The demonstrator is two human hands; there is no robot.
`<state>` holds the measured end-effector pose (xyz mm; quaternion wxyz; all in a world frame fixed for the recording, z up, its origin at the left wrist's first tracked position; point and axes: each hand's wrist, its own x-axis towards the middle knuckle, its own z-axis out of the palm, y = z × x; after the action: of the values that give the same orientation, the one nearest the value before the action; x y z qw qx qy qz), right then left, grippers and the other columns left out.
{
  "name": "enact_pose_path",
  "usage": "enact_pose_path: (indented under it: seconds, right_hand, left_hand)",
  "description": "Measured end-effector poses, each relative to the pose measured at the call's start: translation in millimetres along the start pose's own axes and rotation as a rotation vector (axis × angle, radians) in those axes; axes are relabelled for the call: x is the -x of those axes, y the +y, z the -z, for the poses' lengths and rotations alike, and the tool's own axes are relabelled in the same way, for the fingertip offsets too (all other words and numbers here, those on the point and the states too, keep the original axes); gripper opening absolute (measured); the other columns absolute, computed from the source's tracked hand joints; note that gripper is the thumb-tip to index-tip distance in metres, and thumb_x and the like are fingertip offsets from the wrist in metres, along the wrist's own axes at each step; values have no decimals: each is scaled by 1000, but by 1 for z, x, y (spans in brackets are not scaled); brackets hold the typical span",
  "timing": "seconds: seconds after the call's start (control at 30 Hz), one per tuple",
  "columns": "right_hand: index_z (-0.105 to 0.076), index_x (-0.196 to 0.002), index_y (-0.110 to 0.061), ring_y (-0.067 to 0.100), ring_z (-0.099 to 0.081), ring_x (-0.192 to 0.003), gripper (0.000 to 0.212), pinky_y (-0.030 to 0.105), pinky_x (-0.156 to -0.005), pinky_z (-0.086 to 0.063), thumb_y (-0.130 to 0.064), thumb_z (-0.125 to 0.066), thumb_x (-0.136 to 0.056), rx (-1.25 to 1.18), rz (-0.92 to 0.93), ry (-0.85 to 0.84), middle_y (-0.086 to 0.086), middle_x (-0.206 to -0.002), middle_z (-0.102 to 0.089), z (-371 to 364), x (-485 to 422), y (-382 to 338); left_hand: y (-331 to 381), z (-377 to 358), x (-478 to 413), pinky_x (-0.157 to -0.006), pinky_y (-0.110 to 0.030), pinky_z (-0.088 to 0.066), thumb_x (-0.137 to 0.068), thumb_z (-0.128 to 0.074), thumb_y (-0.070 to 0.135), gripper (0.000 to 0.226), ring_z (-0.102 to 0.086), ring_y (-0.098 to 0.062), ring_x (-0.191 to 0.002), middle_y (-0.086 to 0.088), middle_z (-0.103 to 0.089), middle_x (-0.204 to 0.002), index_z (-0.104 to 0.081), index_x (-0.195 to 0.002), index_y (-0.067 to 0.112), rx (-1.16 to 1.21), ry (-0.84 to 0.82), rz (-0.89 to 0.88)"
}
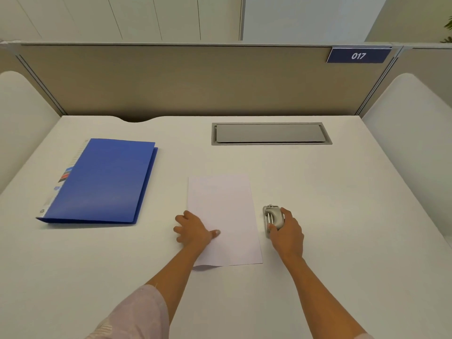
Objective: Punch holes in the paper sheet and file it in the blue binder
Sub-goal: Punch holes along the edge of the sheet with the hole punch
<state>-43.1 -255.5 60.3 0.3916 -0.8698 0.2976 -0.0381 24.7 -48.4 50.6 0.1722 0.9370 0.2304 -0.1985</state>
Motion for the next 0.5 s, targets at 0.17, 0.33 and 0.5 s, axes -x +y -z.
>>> enact_pose_path:
  seconds: [0.17, 0.33, 0.5]
  right_hand:
    - [-47, -131, -22, 29, -60, -98, 51, 32, -80, -42, -20, -65, -83, 31, -11, 5, 9, -108, -59, -1, -1, -1]
    - [-47, -130, -21, 30, -60, -97, 50, 36, -83, -45, -22, -65, -83, 58, -20, 5, 9, -109, -59, -1, -1, -2]
    - [-46, -129, -21, 31, -61, -97, 50, 37, -84, -46, -23, -65, -83, 80, -28, 5, 9, -112, -58, -1, -2, -2]
  left_hand:
    - [-6, 2, -14, -98, -38, -37, -50, -81, 66, 118, -47, -29, -116, -11, -44, -127, -20, -133, 8, -47, -44, -2]
    - [-3, 2, -16, -95, -38, -40, -50, -86, 56, 118, -42, -30, -122, -9, -44, -130, -17, -132, 6, 65, -108, 31]
    - [-4, 9, -17, -93, -45, -44, -49, -90, 49, 117, -44, -33, -122, -12, -42, -133, -17, -130, 7, 310, -159, 44]
